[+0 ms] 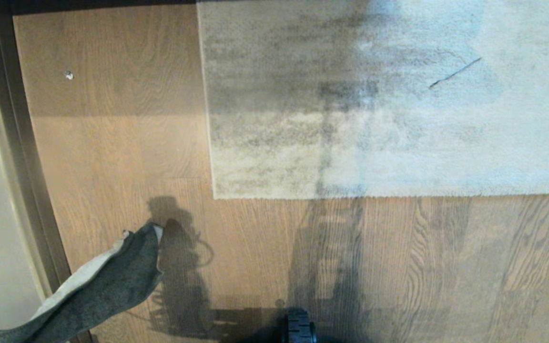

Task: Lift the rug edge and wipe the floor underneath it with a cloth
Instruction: Lift up the carpet

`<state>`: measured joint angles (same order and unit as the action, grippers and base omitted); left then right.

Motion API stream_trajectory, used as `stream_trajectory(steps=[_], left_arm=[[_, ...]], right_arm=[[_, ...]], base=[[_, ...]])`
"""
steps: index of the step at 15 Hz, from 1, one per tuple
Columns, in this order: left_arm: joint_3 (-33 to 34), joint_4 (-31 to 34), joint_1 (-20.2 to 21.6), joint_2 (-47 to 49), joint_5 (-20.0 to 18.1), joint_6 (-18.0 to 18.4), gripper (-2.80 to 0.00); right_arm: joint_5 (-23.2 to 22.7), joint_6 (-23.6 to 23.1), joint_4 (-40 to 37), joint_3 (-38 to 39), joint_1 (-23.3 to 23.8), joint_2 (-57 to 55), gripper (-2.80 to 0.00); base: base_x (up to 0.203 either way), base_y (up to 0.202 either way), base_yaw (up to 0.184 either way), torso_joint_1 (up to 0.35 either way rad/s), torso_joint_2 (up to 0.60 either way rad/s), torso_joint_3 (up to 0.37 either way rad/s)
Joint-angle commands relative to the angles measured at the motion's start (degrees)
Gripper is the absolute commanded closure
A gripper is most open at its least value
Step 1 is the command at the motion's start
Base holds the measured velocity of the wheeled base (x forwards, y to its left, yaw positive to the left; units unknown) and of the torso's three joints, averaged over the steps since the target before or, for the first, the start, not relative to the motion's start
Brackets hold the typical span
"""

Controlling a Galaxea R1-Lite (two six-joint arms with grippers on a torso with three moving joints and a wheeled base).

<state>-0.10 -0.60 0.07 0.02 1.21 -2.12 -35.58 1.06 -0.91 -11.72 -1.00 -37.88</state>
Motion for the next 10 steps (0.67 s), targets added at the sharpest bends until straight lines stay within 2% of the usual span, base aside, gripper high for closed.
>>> stream_trajectory(steps=[1,4,7,10], left_arm=[[0.01,-0.02,0.01,-0.02,0.02,-0.04,0.0],[0.01,-0.02,0.01,-0.02,0.02,-0.08,0.0],[0.01,-0.02,0.01,-0.02,0.11,-0.17,0.0],[0.01,-0.02,0.01,-0.02,0.11,-0.25,0.0]], right_arm=[[-0.36,-0.06,1.47,-0.22,-1.76,-10.97,0.0],[-0.33,-0.24,9.38,-0.29,-5.82,-21.76,0.0],[-0.02,-0.06,23.92,-0.42,-9.6,-33.66,0.0],[0.14,0.61,35.24,-0.48,-11.65,-41.75,0.0]], base=[[0.0,0.0,0.0,0.0,0.0,0.0],[0.0,0.0,0.0,0.0,0.0,0.0],[0.0,0.0,0.0,0.0,0.0,0.0],[0.0,0.0,0.0,0.0,0.0,0.0]])
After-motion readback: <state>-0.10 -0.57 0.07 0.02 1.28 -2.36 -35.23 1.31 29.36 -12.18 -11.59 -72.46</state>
